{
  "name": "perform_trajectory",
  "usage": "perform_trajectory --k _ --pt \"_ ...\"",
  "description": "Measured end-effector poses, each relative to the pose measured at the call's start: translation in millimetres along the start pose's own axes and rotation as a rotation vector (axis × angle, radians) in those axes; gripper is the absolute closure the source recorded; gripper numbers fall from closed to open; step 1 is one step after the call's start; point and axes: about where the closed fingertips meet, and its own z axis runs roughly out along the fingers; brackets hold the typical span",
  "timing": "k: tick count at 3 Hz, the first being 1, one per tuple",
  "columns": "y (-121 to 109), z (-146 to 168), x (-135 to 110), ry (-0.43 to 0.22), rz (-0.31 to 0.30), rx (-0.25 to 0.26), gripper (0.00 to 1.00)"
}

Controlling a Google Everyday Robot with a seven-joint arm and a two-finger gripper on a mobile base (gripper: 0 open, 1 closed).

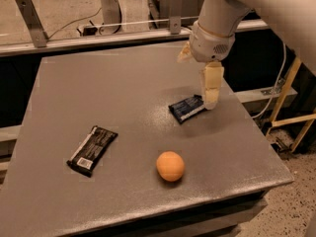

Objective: Move rxbar blueberry near orange

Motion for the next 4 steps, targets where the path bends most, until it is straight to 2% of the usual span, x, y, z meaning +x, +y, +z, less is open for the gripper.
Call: perform_trajectory --k 1,3,4 --pt "4.8 21.1 -1.4 -0.008 -0.04 -0.056 0.0" --pt "17.7 47.8 15.4 0.096 -0.021 -0.051 0.0" --pt "19.4 56.0 18.6 0.14 -0.035 -0.046 0.25"
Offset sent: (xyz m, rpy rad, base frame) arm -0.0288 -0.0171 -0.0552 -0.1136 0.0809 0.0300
